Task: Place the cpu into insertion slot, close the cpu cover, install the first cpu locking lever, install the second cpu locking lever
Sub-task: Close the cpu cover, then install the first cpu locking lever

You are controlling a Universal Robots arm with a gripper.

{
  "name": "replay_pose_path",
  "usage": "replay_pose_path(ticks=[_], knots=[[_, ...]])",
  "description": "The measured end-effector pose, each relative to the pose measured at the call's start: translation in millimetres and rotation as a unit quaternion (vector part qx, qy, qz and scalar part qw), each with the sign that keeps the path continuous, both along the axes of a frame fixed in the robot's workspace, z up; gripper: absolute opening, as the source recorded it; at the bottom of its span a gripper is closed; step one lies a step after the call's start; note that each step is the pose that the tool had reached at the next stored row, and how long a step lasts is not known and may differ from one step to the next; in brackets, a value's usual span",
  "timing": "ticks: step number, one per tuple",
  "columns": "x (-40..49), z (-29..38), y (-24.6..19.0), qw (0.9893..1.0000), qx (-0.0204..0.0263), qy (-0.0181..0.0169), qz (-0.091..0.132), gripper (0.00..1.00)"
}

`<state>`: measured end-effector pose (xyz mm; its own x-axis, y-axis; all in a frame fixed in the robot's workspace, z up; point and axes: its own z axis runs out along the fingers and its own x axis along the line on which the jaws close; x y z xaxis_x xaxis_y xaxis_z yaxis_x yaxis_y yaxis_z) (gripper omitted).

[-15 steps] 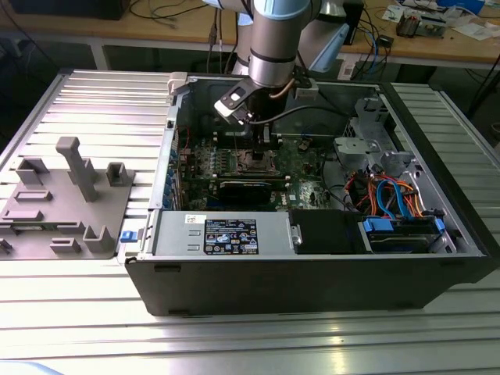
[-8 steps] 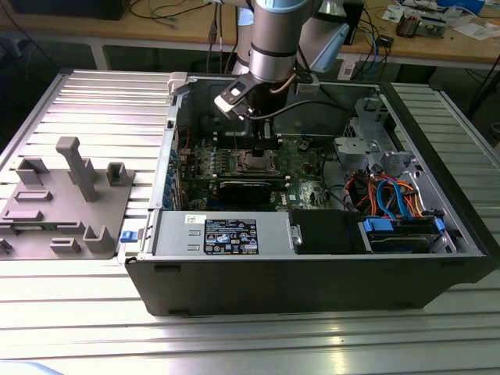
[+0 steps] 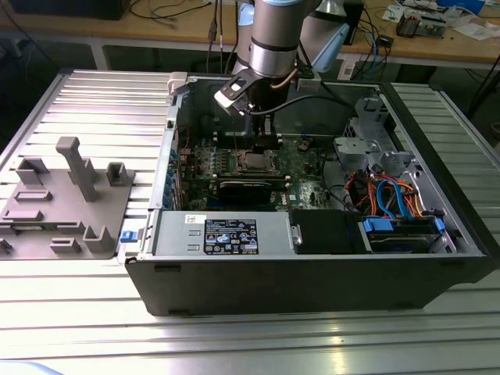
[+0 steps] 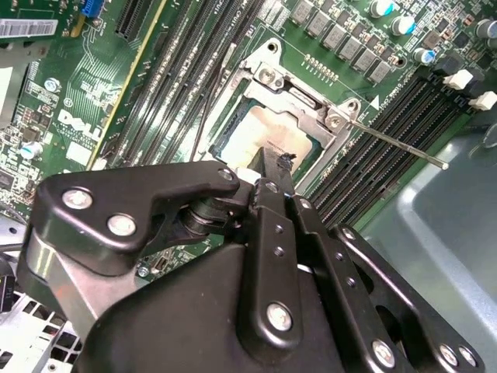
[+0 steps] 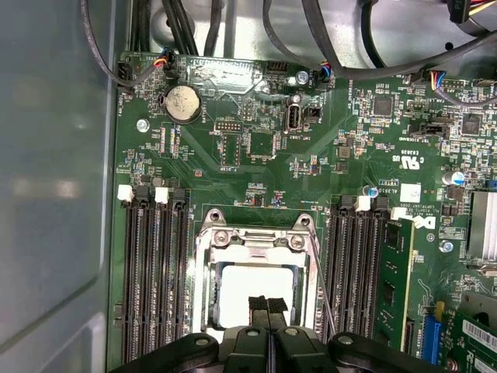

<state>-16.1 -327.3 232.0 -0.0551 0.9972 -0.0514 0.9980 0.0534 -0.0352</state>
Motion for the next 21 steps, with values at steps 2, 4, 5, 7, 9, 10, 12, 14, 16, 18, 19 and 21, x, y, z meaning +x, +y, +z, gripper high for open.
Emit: replay_pose_path(ticks=[2, 4, 5, 7, 9, 10, 12, 14, 16, 18, 19, 21], knots=[[0.0, 0.1, 0.0, 1.0, -0.0001, 0.0001, 0.0, 0.11], [0.0, 0.1, 0.0, 1.0, -0.0001, 0.0, 0.0, 0.11], [0.0, 0.2, 0.0, 1.0, -0.0001, 0.0, 0.0, 0.11], [0.0, 0.2, 0.0, 1.0, -0.0001, 0.0, 0.0, 0.11], [0.0, 0.3, 0.0, 1.0, -0.0001, 0.0, 0.0, 0.11], [0.0, 0.3, 0.0, 1.0, -0.0001, 0.0, 0.0, 0.11], [0.0, 0.3, 0.0, 1.0, -0.0001, 0.0001, 0.0, 0.11], [0.0, 0.3, 0.0, 1.0, -0.0001, 0.0001, 0.004, 0.11], [0.0, 0.4, -0.1, 1.0, -0.0013, 0.0001, 0.009, 0.11], [0.0, 0.4, -0.1, 0.9999, -0.0021, 0.0001, 0.015, 0.11], [0.0, 0.3, 0.0, 0.9998, -0.0021, 0.0, 0.018, 0.11], [0.0, 0.3, 0.0, 0.9998, -0.0022, 0.0, 0.022, 0.11]])
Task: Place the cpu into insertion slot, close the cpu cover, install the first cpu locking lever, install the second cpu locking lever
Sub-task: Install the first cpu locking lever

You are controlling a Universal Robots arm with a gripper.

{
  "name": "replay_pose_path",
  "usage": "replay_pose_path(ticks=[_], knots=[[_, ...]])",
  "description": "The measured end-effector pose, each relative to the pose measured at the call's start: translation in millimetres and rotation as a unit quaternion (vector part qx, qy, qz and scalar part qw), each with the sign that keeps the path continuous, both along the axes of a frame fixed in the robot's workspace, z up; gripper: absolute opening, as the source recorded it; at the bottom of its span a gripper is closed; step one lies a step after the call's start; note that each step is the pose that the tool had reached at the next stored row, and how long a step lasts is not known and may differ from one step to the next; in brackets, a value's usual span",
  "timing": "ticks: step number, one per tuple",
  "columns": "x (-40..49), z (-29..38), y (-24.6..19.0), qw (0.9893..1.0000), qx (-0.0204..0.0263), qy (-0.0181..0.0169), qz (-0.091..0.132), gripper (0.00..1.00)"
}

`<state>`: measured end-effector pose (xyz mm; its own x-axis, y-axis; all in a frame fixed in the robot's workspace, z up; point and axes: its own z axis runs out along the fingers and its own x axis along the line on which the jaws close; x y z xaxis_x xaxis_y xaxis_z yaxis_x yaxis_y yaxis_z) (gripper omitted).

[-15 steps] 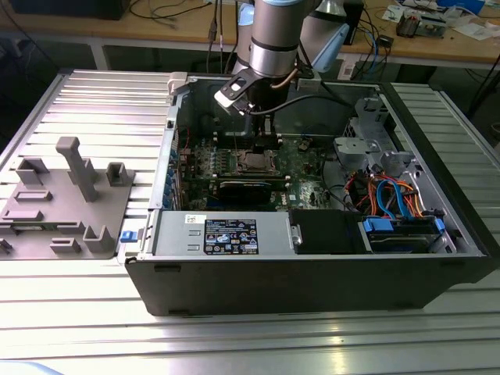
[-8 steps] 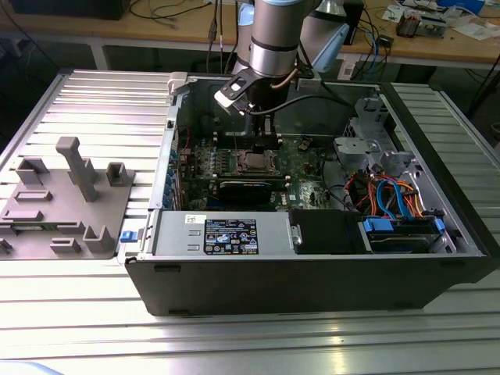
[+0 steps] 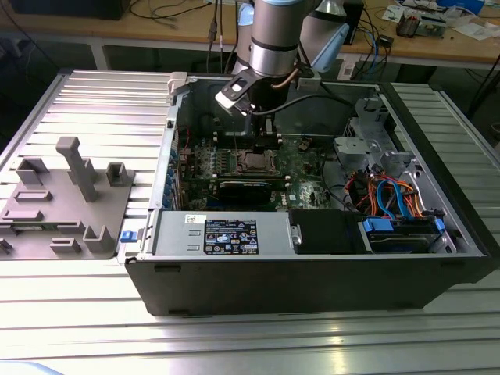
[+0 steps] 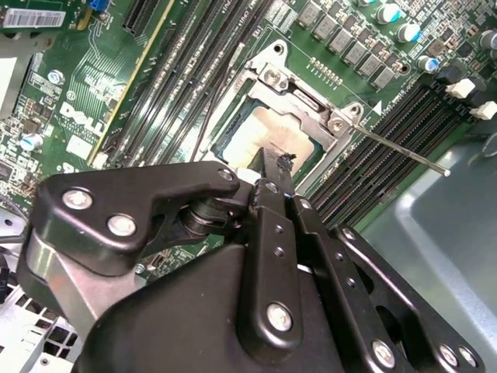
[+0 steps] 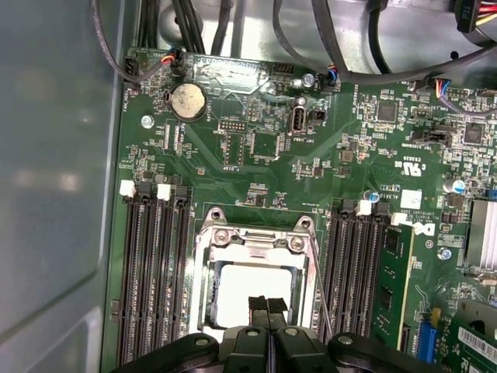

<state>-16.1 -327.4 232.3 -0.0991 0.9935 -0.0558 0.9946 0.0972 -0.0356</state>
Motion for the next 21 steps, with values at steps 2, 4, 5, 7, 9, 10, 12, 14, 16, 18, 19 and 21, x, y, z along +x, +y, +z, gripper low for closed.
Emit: replay_pose_path(ticks=[2, 4, 5, 7, 9, 10, 12, 14, 16, 18, 19, 21], knots=[[0.0, 0.0, 0.0, 1.0, -0.0001, 0.0, 0.001, 0.11], [-0.1, 0.0, 0.0, 1.0, -0.0002, 0.0, 0.003, 0.11], [-0.1, 0.0, 0.0, 1.0, -0.0001, 0.0, 0.005, 0.11], [-0.1, 0.0, 0.0, 1.0, -0.0002, 0.0, 0.009, 0.11], [-0.1, -0.1, 0.1, 0.9999, -0.0021, -0.0001, 0.013, 0.11], [-0.1, 0.0, 0.0, 0.9999, -0.0041, 0.0001, 0.016, 0.11], [-0.1, 0.0, 0.0, 0.9998, -0.0042, 0.0001, 0.017, 0.11], [-0.1, 0.0, 0.0, 0.9998, -0.0042, 0.0, 0.021, 0.11], [-0.1, 0.0, 0.0, 0.9997, -0.0042, 0.0, 0.024, 0.11], [-0.1, 0.0, 0.0, 0.9996, -0.0043, 0.0, 0.028, 0.11], [-0.1, 0.0, 0.0, 0.9996, -0.0043, 0.0, 0.028, 0.11], [-0.1, 0.0, 0.0, 0.9996, -0.0043, 0.0, 0.03, 0.11]])
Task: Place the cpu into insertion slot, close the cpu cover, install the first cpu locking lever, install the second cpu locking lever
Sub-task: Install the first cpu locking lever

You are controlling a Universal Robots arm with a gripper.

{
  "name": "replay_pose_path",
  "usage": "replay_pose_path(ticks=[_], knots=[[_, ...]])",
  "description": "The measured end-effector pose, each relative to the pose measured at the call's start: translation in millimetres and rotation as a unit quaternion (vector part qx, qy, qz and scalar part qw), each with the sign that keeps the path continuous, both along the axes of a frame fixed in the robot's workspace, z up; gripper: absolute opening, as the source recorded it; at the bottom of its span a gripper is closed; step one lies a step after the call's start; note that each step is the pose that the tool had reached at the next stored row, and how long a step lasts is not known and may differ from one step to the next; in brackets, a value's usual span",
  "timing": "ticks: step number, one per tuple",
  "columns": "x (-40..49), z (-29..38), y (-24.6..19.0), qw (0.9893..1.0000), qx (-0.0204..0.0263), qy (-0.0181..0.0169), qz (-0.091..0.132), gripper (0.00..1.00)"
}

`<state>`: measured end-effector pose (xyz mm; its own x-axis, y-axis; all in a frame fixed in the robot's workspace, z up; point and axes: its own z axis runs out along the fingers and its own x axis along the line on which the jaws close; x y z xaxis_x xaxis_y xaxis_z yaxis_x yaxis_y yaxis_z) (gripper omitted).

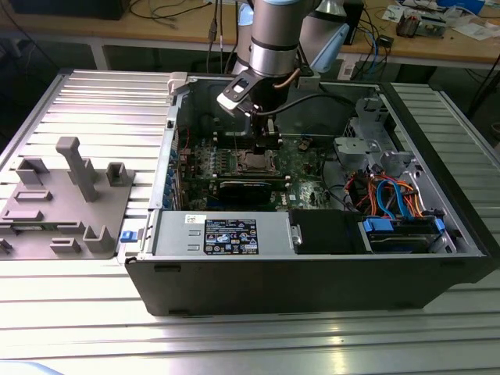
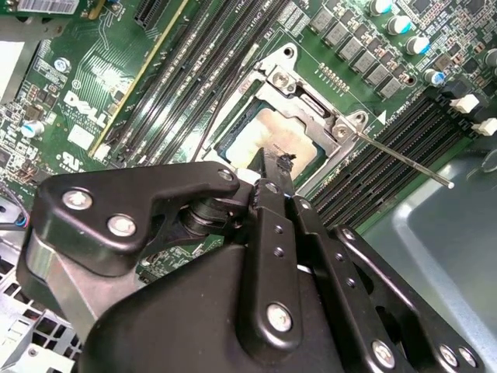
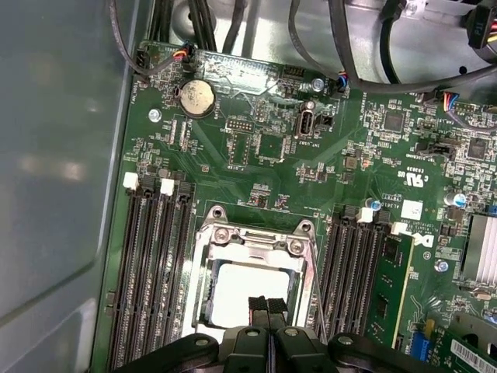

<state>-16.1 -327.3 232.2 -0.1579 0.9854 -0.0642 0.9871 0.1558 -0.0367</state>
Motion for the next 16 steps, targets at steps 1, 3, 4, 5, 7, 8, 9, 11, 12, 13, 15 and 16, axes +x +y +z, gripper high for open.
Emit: replay_pose_path(ticks=[1, 3, 4, 5, 7, 8, 9, 11, 12, 13, 15, 16], knots=[[0.0, 0.0, 0.0, 1.0, 0.0, 0.0, 0.0, 0.11], [0.0, 0.0, 0.0, 1.0, 0.0, 0.0, 0.002, 0.11], [0.0, 0.0, 0.0, 1.0, 0.0, 0.0, 0.002, 0.11], [0.0, 0.0, 0.0, 1.0, 0.0, 0.0, 0.003, 0.11], [0.0, 0.0, 0.0, 1.0, 0.0, 0.0, 0.003, 0.11], [0.0, 0.0, 0.0, 1.0, 0.0, 0.0, 0.004, 0.11], [0.0, 0.0, 0.0, 1.0, 0.0, 0.0, 0.004, 0.11], [0.0, 0.0, 0.0, 1.0, 0.0, 0.0, 0.006, 0.11], [0.0, 0.0, 0.0, 1.0, 0.0, 0.0, 0.006, 0.11], [0.0, 0.0, 0.0, 1.0, 0.0, 0.0, 0.006, 0.11], [0.0, 0.0, 0.0, 0.9999, 0.0, 0.0, 0.01, 0.11], [0.0, 0.0, 0.0, 0.9999, 0.0, 0.0, 0.012, 0.11]])
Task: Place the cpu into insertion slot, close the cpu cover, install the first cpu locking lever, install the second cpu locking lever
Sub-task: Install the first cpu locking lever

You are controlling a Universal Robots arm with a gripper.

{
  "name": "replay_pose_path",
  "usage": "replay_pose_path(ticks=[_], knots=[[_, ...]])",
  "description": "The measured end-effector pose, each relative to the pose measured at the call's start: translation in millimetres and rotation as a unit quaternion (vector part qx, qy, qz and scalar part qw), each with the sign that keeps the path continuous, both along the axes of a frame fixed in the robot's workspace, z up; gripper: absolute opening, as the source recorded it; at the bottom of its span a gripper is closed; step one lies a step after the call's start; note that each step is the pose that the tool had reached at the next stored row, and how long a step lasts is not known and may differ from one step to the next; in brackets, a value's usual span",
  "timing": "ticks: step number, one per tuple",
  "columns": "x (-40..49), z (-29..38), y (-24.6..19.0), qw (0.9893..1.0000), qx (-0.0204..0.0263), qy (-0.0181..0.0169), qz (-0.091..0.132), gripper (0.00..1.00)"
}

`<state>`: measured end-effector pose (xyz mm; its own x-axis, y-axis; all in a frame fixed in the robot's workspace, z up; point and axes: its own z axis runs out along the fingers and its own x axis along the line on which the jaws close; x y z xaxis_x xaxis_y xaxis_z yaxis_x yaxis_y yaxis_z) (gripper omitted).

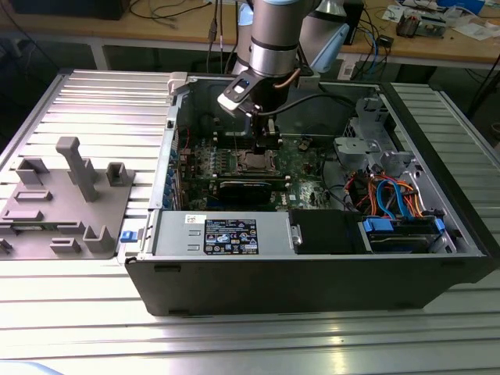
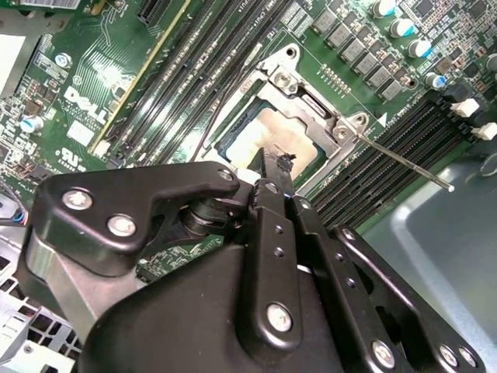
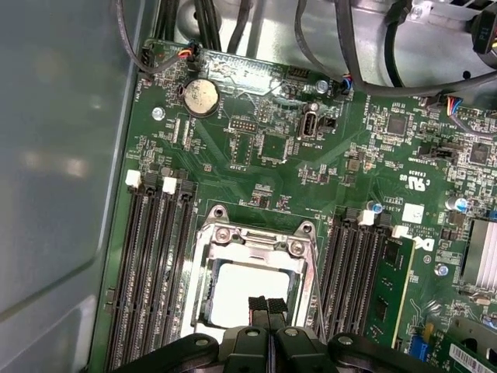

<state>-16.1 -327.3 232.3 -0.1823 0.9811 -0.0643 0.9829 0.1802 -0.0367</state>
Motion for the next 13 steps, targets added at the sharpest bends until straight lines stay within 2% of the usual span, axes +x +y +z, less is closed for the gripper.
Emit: replay_pose_path(ticks=[13], knots=[[0.0, 0.0, 0.5, 0.9999, -0.0003, 0.0, 0.015, 0.11]])
